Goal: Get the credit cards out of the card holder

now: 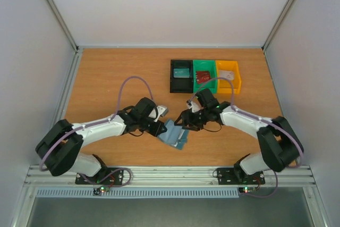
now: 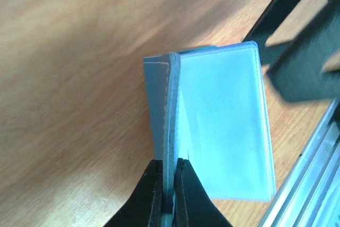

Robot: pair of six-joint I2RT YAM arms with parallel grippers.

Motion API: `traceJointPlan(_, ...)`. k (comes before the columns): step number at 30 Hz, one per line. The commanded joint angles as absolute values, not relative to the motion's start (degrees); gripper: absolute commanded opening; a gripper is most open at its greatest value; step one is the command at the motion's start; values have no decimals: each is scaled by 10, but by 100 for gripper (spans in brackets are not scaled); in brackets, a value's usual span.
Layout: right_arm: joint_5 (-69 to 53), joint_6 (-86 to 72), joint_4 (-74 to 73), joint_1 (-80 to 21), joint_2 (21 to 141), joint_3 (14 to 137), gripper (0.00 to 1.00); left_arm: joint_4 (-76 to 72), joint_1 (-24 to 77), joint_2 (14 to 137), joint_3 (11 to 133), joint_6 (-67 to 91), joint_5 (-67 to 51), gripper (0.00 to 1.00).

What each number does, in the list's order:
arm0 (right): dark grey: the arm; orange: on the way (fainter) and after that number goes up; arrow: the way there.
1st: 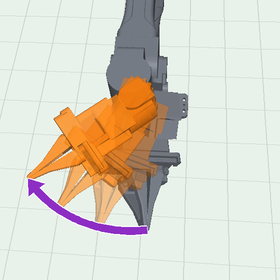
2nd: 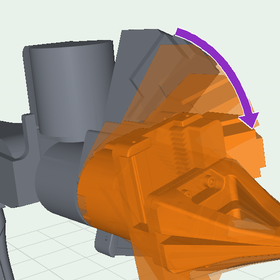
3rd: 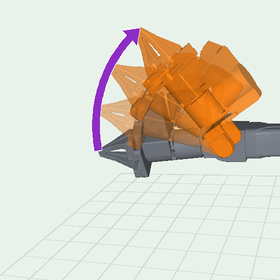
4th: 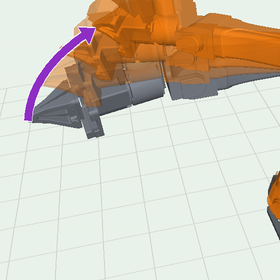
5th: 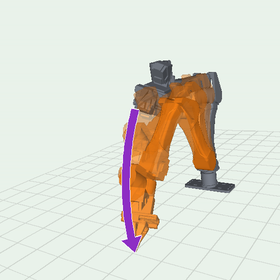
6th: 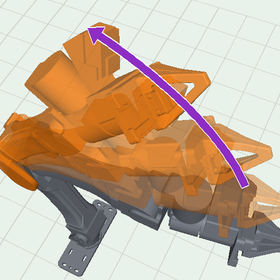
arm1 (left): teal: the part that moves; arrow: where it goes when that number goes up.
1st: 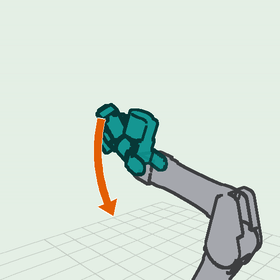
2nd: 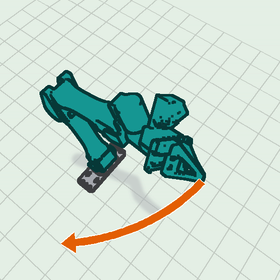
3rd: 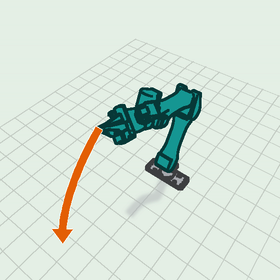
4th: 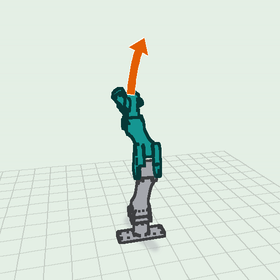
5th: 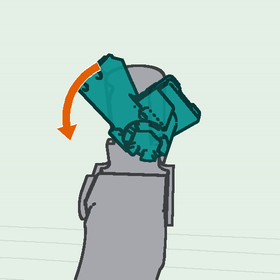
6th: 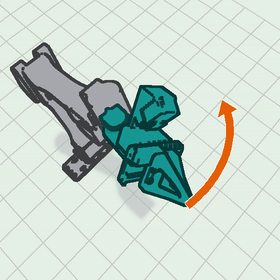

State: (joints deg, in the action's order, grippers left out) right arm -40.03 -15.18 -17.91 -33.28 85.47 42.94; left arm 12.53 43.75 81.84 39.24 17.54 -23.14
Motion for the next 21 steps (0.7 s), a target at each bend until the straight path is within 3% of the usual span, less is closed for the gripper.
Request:
traceJointPlan(1, -403, -70, -252, -279, 764, 446, 55, 101, 429, 756, 389, 152, -212, 0)
traceJointPlan(9, -453, 39, -308, -180, 607, 466, 58, -55, 361, 621, 340, 152, -260, 0)
traceJointPlan(15, -495, 111, -316, -171, 540, 504, 59, -180, 348, 544, 323, 164, -330, 0)
traceJointPlan(21, -549, 136, -306, -171, 509, 525, 61, -207, 348, 477, 334, 185, -351, 0)
